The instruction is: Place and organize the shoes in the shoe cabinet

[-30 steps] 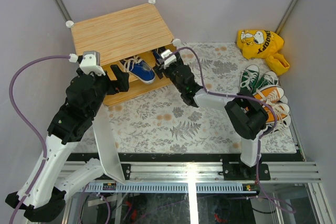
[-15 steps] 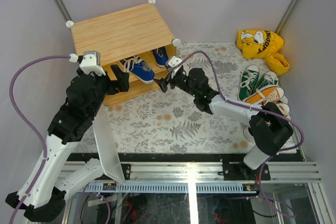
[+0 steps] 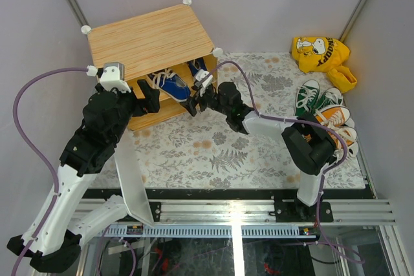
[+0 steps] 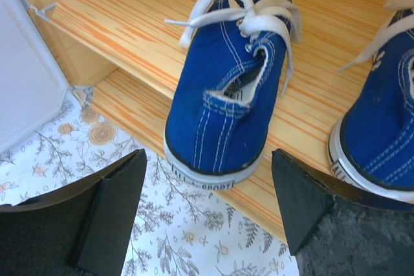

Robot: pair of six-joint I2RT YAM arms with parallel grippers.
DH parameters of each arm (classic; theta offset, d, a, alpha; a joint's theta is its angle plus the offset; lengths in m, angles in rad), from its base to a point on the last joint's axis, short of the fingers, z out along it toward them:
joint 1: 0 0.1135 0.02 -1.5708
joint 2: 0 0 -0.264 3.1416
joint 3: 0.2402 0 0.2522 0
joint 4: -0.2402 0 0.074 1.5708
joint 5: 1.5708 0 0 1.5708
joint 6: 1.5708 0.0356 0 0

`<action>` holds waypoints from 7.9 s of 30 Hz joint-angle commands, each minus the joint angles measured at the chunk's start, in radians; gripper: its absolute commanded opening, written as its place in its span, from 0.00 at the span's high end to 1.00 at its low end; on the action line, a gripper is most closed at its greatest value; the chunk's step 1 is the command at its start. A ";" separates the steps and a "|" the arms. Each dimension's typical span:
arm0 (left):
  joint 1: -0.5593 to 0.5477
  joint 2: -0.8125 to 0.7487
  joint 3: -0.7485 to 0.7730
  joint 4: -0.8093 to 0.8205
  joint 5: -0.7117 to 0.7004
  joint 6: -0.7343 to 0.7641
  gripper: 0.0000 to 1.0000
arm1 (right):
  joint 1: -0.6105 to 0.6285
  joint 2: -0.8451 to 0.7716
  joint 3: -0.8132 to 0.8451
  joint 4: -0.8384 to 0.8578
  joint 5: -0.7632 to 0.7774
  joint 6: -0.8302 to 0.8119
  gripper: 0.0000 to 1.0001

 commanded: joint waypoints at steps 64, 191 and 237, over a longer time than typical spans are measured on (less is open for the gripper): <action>-0.004 -0.027 -0.035 0.057 -0.010 0.025 0.05 | -0.002 0.276 0.379 0.247 0.448 0.092 1.00; -0.027 -0.036 -0.008 0.037 0.064 0.007 0.05 | -0.893 -0.926 -0.568 -1.087 0.542 0.713 0.78; -0.027 -0.021 0.070 -0.013 0.079 -0.063 0.05 | 0.168 -0.505 -0.262 -0.811 0.543 0.485 1.00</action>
